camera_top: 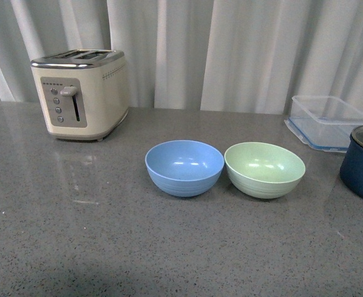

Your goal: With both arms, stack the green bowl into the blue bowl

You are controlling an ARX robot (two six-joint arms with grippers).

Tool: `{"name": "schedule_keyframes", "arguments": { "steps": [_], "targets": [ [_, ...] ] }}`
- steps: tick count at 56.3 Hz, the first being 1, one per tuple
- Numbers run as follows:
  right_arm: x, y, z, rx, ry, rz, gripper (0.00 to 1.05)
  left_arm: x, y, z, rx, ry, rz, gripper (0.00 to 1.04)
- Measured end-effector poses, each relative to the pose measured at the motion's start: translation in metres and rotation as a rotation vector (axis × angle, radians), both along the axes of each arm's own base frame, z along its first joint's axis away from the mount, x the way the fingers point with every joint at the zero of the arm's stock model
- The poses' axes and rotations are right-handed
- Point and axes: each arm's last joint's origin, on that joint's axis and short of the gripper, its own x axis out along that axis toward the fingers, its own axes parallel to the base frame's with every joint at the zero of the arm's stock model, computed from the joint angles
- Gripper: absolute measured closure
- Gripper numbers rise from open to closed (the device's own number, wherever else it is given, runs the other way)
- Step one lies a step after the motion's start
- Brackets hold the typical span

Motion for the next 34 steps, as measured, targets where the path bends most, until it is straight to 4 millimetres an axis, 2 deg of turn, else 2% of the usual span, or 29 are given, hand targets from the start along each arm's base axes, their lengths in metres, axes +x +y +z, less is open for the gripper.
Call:
{"name": "schedule_keyframes", "arguments": {
  "steps": [34],
  "targets": [
    [0.000,0.000,0.000,0.000,0.000,0.000,0.10,-0.019,0.000,0.003,0.000,-0.013,0.000,1.01]
  ]
}}
